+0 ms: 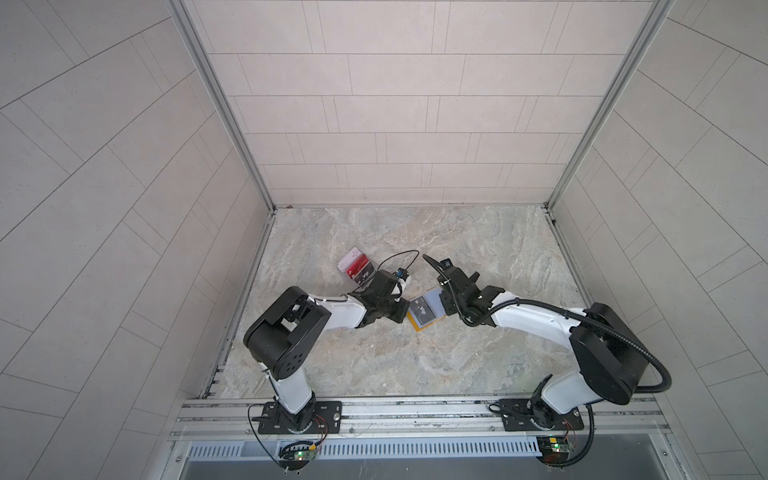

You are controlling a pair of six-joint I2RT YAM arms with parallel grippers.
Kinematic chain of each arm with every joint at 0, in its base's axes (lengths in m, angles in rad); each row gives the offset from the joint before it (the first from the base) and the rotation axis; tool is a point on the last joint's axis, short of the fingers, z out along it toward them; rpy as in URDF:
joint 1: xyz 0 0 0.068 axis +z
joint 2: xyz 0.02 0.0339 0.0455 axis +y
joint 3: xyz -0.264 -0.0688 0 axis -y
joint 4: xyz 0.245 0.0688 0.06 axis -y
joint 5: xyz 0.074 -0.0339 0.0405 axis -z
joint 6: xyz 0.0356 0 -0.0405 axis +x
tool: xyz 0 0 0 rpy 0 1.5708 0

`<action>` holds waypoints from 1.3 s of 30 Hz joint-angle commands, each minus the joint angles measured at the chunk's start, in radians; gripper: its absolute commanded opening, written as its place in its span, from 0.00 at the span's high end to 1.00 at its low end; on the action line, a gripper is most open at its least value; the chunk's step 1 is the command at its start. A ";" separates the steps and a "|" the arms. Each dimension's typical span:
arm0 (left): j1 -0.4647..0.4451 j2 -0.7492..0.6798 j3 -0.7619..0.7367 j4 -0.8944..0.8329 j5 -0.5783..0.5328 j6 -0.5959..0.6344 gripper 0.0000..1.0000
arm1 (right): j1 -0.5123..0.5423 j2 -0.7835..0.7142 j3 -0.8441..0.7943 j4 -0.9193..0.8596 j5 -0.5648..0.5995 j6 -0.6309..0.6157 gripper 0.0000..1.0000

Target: Take the credit cards out of the card holder

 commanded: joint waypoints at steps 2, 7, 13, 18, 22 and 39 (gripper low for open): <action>-0.008 0.027 -0.004 -0.099 -0.014 0.020 1.00 | -0.036 -0.048 0.049 -0.108 -0.055 -0.047 0.63; -0.008 0.027 -0.002 -0.099 -0.013 0.020 1.00 | -0.098 -0.023 0.101 -0.162 -0.304 -0.055 0.54; -0.008 0.024 -0.004 -0.099 -0.013 0.020 1.00 | -0.113 0.055 0.113 -0.163 -0.333 -0.023 0.48; -0.008 0.017 -0.003 -0.109 -0.019 0.027 1.00 | -0.121 0.105 0.109 -0.158 -0.323 0.006 0.48; -0.008 0.017 -0.001 -0.116 -0.022 0.033 1.00 | -0.124 0.139 0.104 -0.151 -0.313 0.021 0.47; -0.008 0.024 0.036 -0.153 -0.031 0.058 1.00 | -0.178 0.192 0.063 -0.103 -0.467 0.055 0.56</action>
